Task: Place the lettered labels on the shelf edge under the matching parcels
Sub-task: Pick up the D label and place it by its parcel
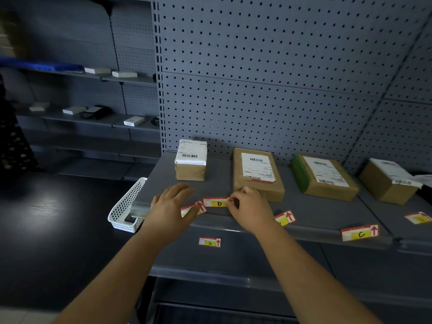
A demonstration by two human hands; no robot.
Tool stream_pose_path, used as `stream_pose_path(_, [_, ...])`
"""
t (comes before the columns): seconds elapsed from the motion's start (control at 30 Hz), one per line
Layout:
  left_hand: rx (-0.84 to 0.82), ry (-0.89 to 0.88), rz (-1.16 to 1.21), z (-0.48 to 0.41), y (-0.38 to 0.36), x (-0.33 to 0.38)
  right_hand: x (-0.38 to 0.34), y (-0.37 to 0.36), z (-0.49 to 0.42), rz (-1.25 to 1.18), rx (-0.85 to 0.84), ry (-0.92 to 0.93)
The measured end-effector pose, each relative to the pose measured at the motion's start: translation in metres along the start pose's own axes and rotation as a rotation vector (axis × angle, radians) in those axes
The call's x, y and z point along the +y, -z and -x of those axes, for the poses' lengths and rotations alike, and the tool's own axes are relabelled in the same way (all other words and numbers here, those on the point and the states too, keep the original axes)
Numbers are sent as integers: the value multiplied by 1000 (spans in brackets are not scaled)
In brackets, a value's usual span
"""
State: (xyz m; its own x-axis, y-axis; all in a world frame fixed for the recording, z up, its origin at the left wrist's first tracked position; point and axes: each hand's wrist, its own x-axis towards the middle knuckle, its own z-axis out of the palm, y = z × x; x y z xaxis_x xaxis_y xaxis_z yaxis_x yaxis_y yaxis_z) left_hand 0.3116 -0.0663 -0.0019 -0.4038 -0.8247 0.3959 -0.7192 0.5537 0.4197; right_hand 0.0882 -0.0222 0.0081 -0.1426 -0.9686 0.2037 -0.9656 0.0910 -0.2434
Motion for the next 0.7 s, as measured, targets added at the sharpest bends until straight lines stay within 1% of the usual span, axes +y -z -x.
stream_pose_path(0.1, [4, 2, -5, 1, -1, 2, -2, 1, -4, -10, -15, -7])
stream_pose_path(0.27, [13, 1, -15, 4, -2, 3, -3, -4, -6, 22, 15, -33])
stream_pose_path(0.4, [17, 4, -15, 6, -2, 3, 1, -1, -7, -7, 13, -47])
stream_pose_path(0.57, [10, 3, -9, 7, 0, 2, 1, 1, -11, -55, -63, -43])
stream_pose_path(0.7, [6, 1, -11, 7, -1, 1, 0, 0, -13, -27, -111, -64])
